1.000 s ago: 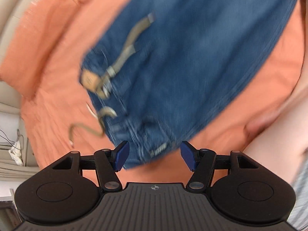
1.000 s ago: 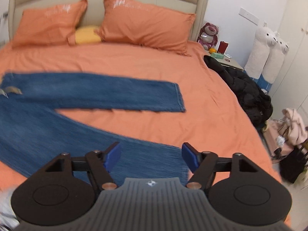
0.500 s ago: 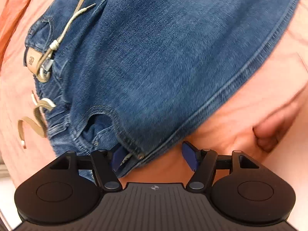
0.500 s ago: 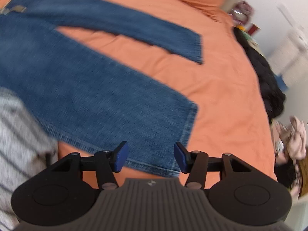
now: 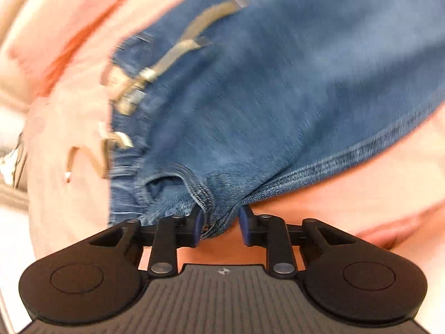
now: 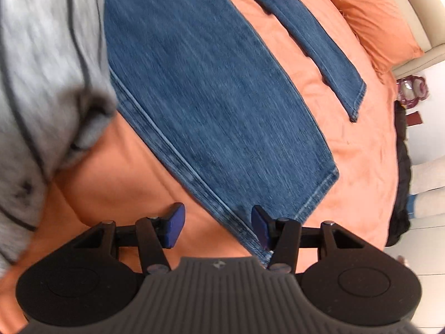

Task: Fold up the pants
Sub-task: 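Grasp the jeans waist with the left tool while the right tool grasps a leg hem, then lift the held leg with both tools and lay it over the other leg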

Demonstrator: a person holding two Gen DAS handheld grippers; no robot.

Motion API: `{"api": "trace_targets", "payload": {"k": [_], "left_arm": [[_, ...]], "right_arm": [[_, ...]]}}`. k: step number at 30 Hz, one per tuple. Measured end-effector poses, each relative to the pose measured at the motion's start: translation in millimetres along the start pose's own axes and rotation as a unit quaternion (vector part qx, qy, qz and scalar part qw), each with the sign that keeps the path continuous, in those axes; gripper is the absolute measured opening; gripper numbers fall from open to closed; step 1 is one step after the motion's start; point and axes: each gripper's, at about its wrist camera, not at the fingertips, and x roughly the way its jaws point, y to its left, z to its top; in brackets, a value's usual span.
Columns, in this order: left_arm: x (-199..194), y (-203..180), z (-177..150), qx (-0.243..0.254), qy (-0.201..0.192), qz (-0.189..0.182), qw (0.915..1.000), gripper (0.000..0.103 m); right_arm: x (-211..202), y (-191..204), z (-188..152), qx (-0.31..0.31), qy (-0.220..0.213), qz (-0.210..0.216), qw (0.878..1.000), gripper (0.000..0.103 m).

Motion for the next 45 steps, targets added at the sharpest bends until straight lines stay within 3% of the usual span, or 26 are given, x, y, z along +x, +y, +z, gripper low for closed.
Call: {"api": "trace_targets", "payload": {"k": [1, 3, 4, 8, 12, 13, 15, 18, 20, 23, 25, 27, 30, 33, 35, 37, 42, 43, 44, 45], "left_arm": [[-10, 7, -1, -0.019, -0.019, 0.004, 0.9996, 0.026], [-25, 18, 0, -0.055, -0.050, 0.009, 0.9972, 0.025], [-31, 24, 0, -0.069, -0.062, 0.012, 0.9956, 0.025], [-50, 32, 8, -0.103, -0.093, 0.029, 0.9898, 0.021], [-62, 28, 15, -0.127, -0.111, 0.040, 0.9849, 0.016], [-68, 30, 18, -0.135, -0.117, 0.052, 0.9826, 0.001], [-78, 37, 29, -0.154, -0.137, 0.096, 0.9738, 0.000], [-92, 72, 48, -0.195, -0.152, 0.102, 0.9636, 0.000], [-94, 79, 60, -0.171, -0.154, 0.081, 0.9699, 0.000], [-98, 72, 62, -0.109, -0.145, 0.020, 0.9832, 0.002], [-91, 58, 58, -0.045, -0.113, -0.019, 0.9924, 0.012], [-78, 38, 49, 0.022, -0.075, -0.054, 0.9955, 0.014], [-61, 4, 34, 0.104, -0.023, -0.107, 0.9885, 0.023], [-47, -26, 23, 0.149, 0.003, -0.151, 0.9772, 0.036], [-34, -40, 23, 0.165, 0.015, -0.156, 0.9736, 0.056], [-20, -48, 22, 0.179, 0.023, -0.149, 0.9723, 0.061], [5, -71, 16, 0.196, 0.038, -0.081, 0.9764, 0.057], [13, -75, 18, 0.196, 0.039, -0.059, 0.9780, 0.045], [18, -79, 17, 0.195, 0.041, -0.040, 0.9791, 0.024], [23, -82, 18, 0.190, 0.038, -0.028, 0.9806, 0.015]], "right_arm": [[2, 1, -2, 0.002, -0.002, -0.009, 1.000, 0.048], [3, 3, -3, 0.010, -0.015, -0.031, 0.999, 0.031], [4, 5, -4, 0.015, -0.019, -0.044, 0.999, 0.004], [-10, -1, -4, 0.063, -0.053, -0.080, 0.993, 0.000], [-43, -38, 8, 0.140, -0.099, -0.121, 0.978, 0.000], [-51, -49, 14, 0.153, -0.109, -0.133, 0.973, 0.000], [-59, -72, 29, 0.168, -0.118, -0.156, 0.966, 0.000], [-66, -112, 58, 0.198, -0.129, -0.164, 0.958, 0.000], [-61, -129, 86, 0.191, -0.130, -0.160, 0.960, 0.000], [-42, -131, 121, 0.140, -0.110, -0.176, 0.968, 0.000], [-32, -137, 132, 0.132, -0.102, -0.181, 0.969, 0.000], [-27, -144, 140, 0.133, -0.099, -0.180, 0.970, 0.000], [-18, -151, 148, 0.138, -0.090, -0.181, 0.970, 0.000], [-9, -153, 153, 0.137, -0.079, -0.187, 0.970, 0.000], [-6, -152, 154, 0.139, -0.074, -0.189, 0.969, 0.000], [-5, -153, 153, 0.142, -0.071, -0.189, 0.969, 0.000], [-16, -149, 146, 0.142, -0.069, -0.191, 0.969, 0.000], [-18, -148, 144, 0.144, -0.068, -0.190, 0.969, 0.000], [-21, -146, 142, 0.145, -0.067, -0.191, 0.968, 0.000], [-23, -145, 140, 0.145, -0.066, -0.192, 0.968, 0.000]]}}
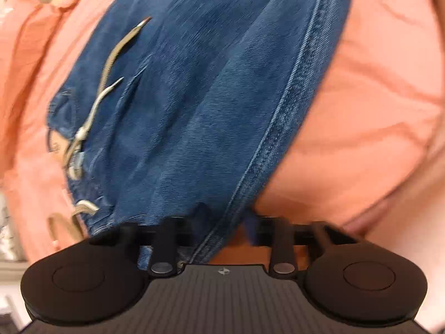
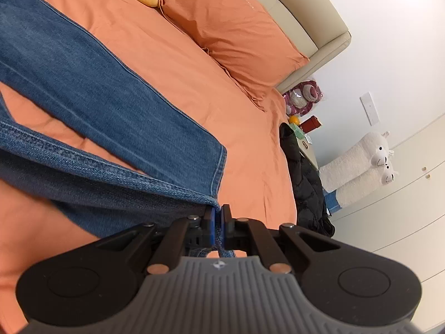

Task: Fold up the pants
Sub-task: 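Lift the held leg with both tools and lay it over the other leg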

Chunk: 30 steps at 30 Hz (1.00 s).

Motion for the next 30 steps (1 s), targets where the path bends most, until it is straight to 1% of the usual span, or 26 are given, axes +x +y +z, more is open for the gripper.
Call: {"api": "trace_targets", "payload": {"k": [1, 3, 5, 7, 9, 11, 13, 15, 17, 20, 24, 30], "left_arm": [[-7, -2, -2, -0.011, -0.010, 0.003, 0.9999, 0.005], [-20, 1, -11, -0.038, -0.044, 0.021, 0.9981, 0.004], [-41, 10, -25, -0.076, -0.085, 0.034, 0.9929, 0.003], [-69, 23, -36, -0.112, -0.124, 0.052, 0.9846, 0.003], [-95, 41, -37, -0.142, -0.159, 0.073, 0.9742, 0.003], [-120, 64, -30, -0.169, -0.188, 0.086, 0.9637, 0.004], [-139, 90, -17, -0.189, -0.204, 0.096, 0.9556, 0.004], [-147, 119, 1, -0.204, -0.207, 0.104, 0.9512, 0.004], [-142, 148, 25, -0.218, -0.201, 0.107, 0.9492, 0.004], [-120, 193, 56, -0.232, -0.178, 0.104, 0.9507, 0.004], [-72, 235, 91, -0.239, -0.141, 0.098, 0.9559, 0.004], [11, 263, 112, -0.249, -0.096, 0.069, 0.9612, 0.004]], "right_arm": [[-3, 0, -3, -0.002, 0.001, 0.000, 1.000, 0.000], [-7, 1, -10, -0.006, 0.005, -0.004, 1.000, 0.000], [-11, 0, -18, -0.003, 0.011, -0.002, 1.000, 0.000], [-15, -1, -23, -0.003, 0.014, -0.005, 1.000, 0.000], [-18, -2, -23, -0.004, 0.013, -0.012, 1.000, 0.000], [-18, -8, -16, 0.000, 0.011, -0.021, 1.000, 0.000], [-13, -16, -3, 0.008, 0.011, -0.033, 0.999, 0.000], [-3, -25, 13, 0.017, 0.011, -0.044, 0.999, 0.000], [13, -31, 30, 0.017, 0.012, -0.053, 0.998, 0.000], [46, -33, 61, 0.006, 0.013, -0.062, 0.998, 0.000], [105, -28, 102, 0.010, 0.031, -0.051, 0.998, 0.000], [203, 7, 141, -0.024, 0.070, -0.034, 0.997, 0.000]]}}
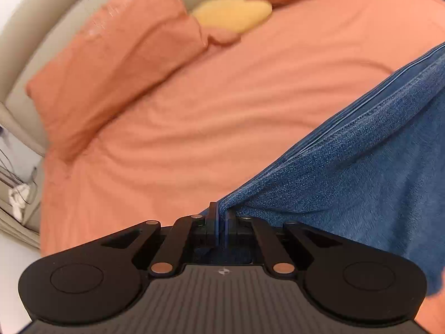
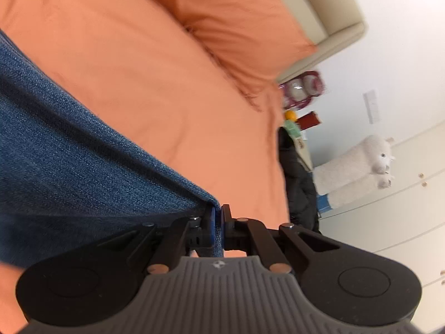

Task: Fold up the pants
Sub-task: 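Lift the held leg with both tools and lay it over the other leg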

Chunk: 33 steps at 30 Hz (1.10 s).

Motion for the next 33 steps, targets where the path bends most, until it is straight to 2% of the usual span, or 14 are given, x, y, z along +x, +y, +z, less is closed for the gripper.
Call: {"api": "trace_targets", "payload": {"k": [5, 10, 13, 17, 20, 24, 30, 31, 32, 33], "left_arm": [[65, -5, 4, -0.011, 0.032, -0.017, 0.9993, 0.004], [93, -13, -4, -0.005, 0.038, -0.022, 0.9990, 0.004], [87, -8, -8, -0.017, 0.028, -0.023, 0.9992, 0.004], [43, 2, -19, -0.040, -0.053, 0.011, 0.9977, 0.004], [15, 7, -24, -0.052, -0.090, 0.031, 0.9941, 0.004], [25, 11, -10, -0.068, -0.069, 0.034, 0.9948, 0.004], [54, 8, -4, -0.083, -0.053, 0.042, 0.9942, 0.005], [56, 7, -5, -0.082, -0.048, 0.041, 0.9946, 0.006], [58, 8, -5, -0.082, -0.041, 0.042, 0.9949, 0.014], [59, 9, -4, -0.083, -0.034, 0.042, 0.9951, 0.016]], "right_arm": [[57, 41, 21, -0.046, 0.031, 0.019, 0.998, 0.000], [95, 74, 22, -0.077, 0.058, 0.038, 0.995, 0.000], [101, 79, 22, -0.085, 0.057, 0.033, 0.994, 0.000], [81, 73, 14, -0.070, 0.025, 0.005, 0.997, 0.000], [67, 67, 8, -0.067, 0.003, -0.019, 0.998, 0.000], [64, 58, 19, -0.034, 0.004, -0.027, 0.999, 0.000], [85, 66, 36, -0.029, 0.027, -0.027, 0.999, 0.000], [87, 66, 37, -0.025, 0.028, -0.023, 0.999, 0.000], [90, 64, 37, -0.017, 0.031, -0.016, 0.999, 0.000], [92, 62, 38, -0.004, 0.034, -0.005, 0.999, 0.000]]}}
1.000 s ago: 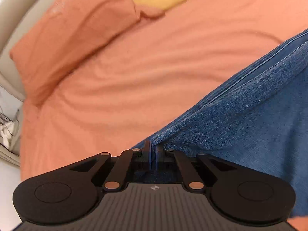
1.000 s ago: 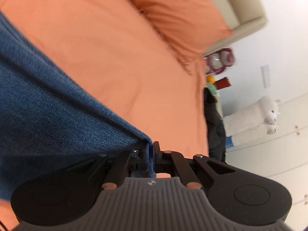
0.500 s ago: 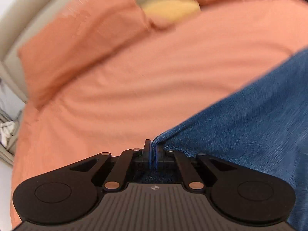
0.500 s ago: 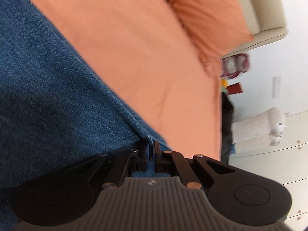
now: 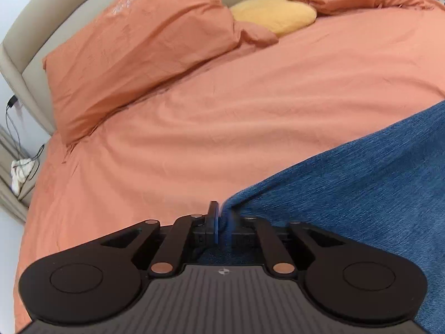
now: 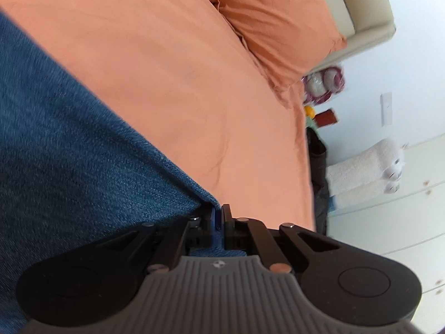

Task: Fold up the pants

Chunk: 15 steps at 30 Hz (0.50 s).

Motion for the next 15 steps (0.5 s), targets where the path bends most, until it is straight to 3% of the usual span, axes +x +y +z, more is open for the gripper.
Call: {"api": "trace_targets", "payload": {"k": [1, 2, 4, 7, 10, 12, 14, 15], "left_arm": [[1, 1, 0, -0.002, 0.004, -0.001, 1.0000, 0.026], [0, 2, 1, -0.004, 0.004, 0.006, 1.0000, 0.052], [-8, 5, 2, -0.009, -0.011, 0.018, 0.9997, 0.081], [-24, 8, 2, -0.019, -0.017, 0.009, 0.9996, 0.078], [-43, 8, -6, -0.024, -0.017, -0.017, 0.9994, 0.077], [-53, 5, -15, -0.029, -0.008, -0.033, 0.9990, 0.073], [-61, 2, -27, -0.040, 0.005, -0.052, 0.9978, 0.071], [-64, 1, -34, -0.047, 0.013, -0.058, 0.9971, 0.070]], "right_arm": [[1, -4, 0, 0.014, 0.002, 0.010, 1.000, 0.006], [2, -8, -1, 0.029, 0.002, 0.018, 0.999, 0.026], [1, -23, -4, 0.072, 0.001, 0.028, 0.997, 0.052], [-5, -55, -16, 0.151, 0.005, 0.062, 0.987, 0.056], [-14, -92, -42, 0.238, 0.021, 0.104, 0.966, 0.055], [-19, -116, -65, 0.304, 0.030, 0.133, 0.943, 0.049], [-22, -135, -93, 0.380, 0.042, 0.172, 0.908, 0.031], [-26, -137, -108, 0.413, 0.046, 0.188, 0.890, 0.030]]}}
